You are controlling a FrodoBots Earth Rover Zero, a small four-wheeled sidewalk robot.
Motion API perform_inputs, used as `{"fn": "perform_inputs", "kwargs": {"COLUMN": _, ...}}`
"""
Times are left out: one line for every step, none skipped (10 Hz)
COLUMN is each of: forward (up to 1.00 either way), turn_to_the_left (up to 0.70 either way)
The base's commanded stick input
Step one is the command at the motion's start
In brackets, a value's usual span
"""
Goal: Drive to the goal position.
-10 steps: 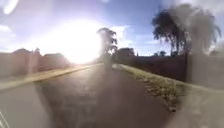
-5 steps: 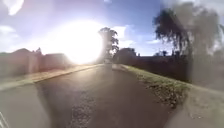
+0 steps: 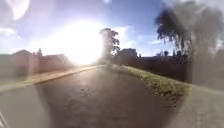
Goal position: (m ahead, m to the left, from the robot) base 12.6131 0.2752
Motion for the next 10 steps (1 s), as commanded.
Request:
{"fn": "perform_inputs", "kwargs": {"forward": 1.00, "turn_to_the_left": -0.40}}
{"fn": "perform_inputs", "kwargs": {"forward": 1.00, "turn_to_the_left": -0.40}}
{"fn": "perform_inputs", "kwargs": {"forward": 1.00, "turn_to_the_left": -0.37}}
{"fn": "perform_inputs", "kwargs": {"forward": 1.00, "turn_to_the_left": -0.27}}
{"fn": "perform_inputs", "kwargs": {"forward": 1.00, "turn_to_the_left": -0.18}}
{"fn": "perform_inputs", "kwargs": {"forward": 1.00, "turn_to_the_left": 0.00}}
{"fn": "perform_inputs", "kwargs": {"forward": 1.00, "turn_to_the_left": 0.00}}
{"fn": "perform_inputs", "kwargs": {"forward": 1.00, "turn_to_the_left": 0.00}}
{"fn": "perform_inputs", "kwargs": {"forward": 1.00, "turn_to_the_left": 0.00}}
{"fn": "perform_inputs", "kwargs": {"forward": 1.00, "turn_to_the_left": 0.00}}
